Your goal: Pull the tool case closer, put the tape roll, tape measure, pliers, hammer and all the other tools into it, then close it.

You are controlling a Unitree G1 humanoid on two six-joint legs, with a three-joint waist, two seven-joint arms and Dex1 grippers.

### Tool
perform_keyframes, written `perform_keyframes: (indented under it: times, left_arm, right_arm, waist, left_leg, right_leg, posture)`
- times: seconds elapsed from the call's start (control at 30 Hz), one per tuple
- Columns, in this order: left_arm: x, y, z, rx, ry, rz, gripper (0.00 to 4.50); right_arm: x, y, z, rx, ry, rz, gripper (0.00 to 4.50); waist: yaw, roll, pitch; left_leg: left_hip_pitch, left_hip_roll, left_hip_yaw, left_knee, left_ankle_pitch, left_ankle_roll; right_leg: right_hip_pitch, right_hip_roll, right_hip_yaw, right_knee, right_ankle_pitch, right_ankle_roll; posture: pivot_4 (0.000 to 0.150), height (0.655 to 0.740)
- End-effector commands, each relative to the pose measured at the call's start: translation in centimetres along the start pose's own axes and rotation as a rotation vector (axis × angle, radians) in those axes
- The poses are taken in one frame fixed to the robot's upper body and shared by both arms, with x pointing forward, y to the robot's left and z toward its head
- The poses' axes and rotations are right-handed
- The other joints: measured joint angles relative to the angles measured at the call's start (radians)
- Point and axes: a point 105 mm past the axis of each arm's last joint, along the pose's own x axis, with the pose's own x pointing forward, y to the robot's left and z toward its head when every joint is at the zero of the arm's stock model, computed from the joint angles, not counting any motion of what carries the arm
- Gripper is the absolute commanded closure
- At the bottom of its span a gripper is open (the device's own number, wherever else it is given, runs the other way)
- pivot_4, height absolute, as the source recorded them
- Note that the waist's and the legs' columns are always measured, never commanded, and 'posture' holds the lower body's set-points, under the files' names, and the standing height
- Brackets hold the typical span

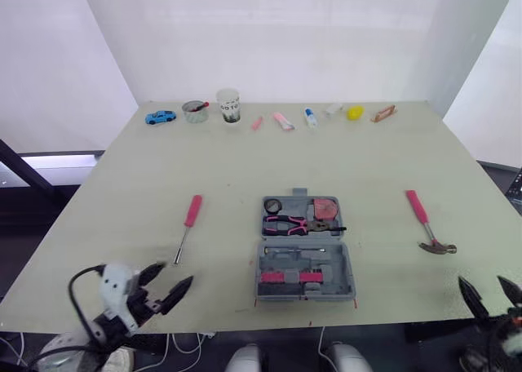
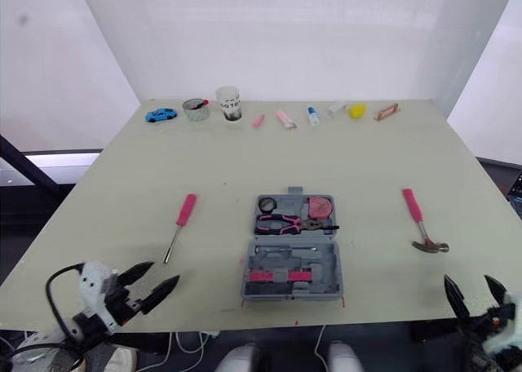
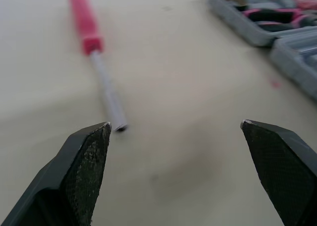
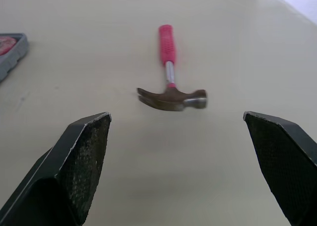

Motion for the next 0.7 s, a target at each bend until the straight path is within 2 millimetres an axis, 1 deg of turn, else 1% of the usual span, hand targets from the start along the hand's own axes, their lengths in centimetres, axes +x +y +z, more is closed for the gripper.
perform_keyframes:
  times: [0.03, 0.13, 0.23, 0.3, 0.37, 0.4, 0.53, 0.6, 0.7]
  left_arm:
    - [1.5, -1.1, 3.3, 0.087, -0.071, -0.112, 0.02]
    - [3.1, -1.8, 5.1, 0.124, -0.106, -0.195, 0.02]
    - [5.0, -3.7, 7.8, 0.182, -0.144, -0.366, 0.02]
    - [5.9, -4.5, 9.3, 0.206, -0.169, -0.439, 0.02]
    - [6.6, -5.0, 10.4, 0.223, -0.185, -0.487, 0.02]
    - [7.0, -5.6, 11.1, 0.243, -0.192, -0.543, 0.02]
    - [7.9, -7.3, 12.5, 0.282, -0.2, -0.678, 0.02]
    - [8.2, -8.5, 13.4, 0.294, -0.2, -0.769, 0.02]
    - [8.3, -9.8, 14.3, 0.312, -0.194, -0.868, 0.02]
  right_arm:
    - [1.3, -0.2, 1.4, -0.054, 0.006, -0.013, 0.0]
    - [2.6, -0.4, 1.5, -0.085, 0.038, -0.006, 0.0]
    - [4.5, -0.6, 2.4, -0.097, 0.042, 0.009, 0.0]
    - [5.6, -0.4, 3.0, -0.097, 0.048, 0.031, 0.0]
    - [6.4, -0.4, 3.4, -0.085, 0.048, 0.035, 0.0]
    - [7.0, -0.4, 3.9, -0.087, 0.043, 0.039, 0.0]
    - [8.6, -0.2, 4.5, -0.074, 0.057, 0.073, 0.0]
    - [9.6, -0.2, 4.8, -0.067, 0.066, 0.09, 0.0]
    - [11.0, -1.0, 4.5, -0.071, 0.099, 0.086, 0.0]
  waist:
    - [0.0, 0.0, 0.0]
    - [0.001, 0.0, 0.0]
    - [0.0, 0.0, 0.0]
    - [-0.001, 0.0, 0.0]
    - [-0.002, 0.0, 0.0]
    - [-0.003, 0.0, 0.0]
    - [-0.002, 0.0, 0.0]
    - [-0.003, 0.0, 0.001]
    - [-0.003, 0.0, 0.001]
  left_leg:
    - [0.0, 0.0, 0.0, 0.0, 0.0, 0.0]
    - [0.0, -0.001, 0.0, 0.0, 0.0, 0.0]
    - [0.0, -0.003, 0.001, 0.0, 0.0, 0.0]
    - [-0.001, -0.003, 0.001, 0.0, 0.0, 0.0]
    - [0.0, -0.003, 0.001, 0.0, 0.0, 0.0]
    - [0.0, -0.002, 0.001, 0.0, 0.0, 0.0]
    - [-0.001, -0.002, 0.002, 0.0, 0.0, 0.0]
    - [-0.001, -0.002, 0.002, 0.0, 0.0, 0.0]
    - [-0.001, -0.002, 0.003, 0.0, 0.0, 0.0]
  right_leg:
    - [0.0, 0.0, 0.0, 0.0, 0.0, 0.0]
    - [0.0, 0.001, 0.0, 0.0, 0.0, 0.0]
    - [0.0, 0.003, 0.001, -0.001, 0.0, 0.0]
    - [0.0, 0.005, 0.001, 0.0, 0.001, 0.001]
    - [0.0, 0.006, 0.001, 0.0, 0.002, 0.004]
    - [0.0, 0.007, 0.002, 0.001, 0.002, 0.004]
    - [0.0, 0.009, 0.001, 0.001, 0.002, 0.004]
    - [0.0, 0.009, 0.001, 0.001, 0.002, 0.004]
    - [0.0, 0.009, 0.001, 0.0, 0.003, 0.004]
  posture:
    - [0.15, 0.74]
    - [0.15, 0.74]
    - [0.15, 0.74]
    - [0.15, 0.74]
    - [0.15, 0.74]
    - [0.15, 0.74]
    - [0.15, 0.74]
    - [0.15, 0.74]
    - [0.15, 0.74]
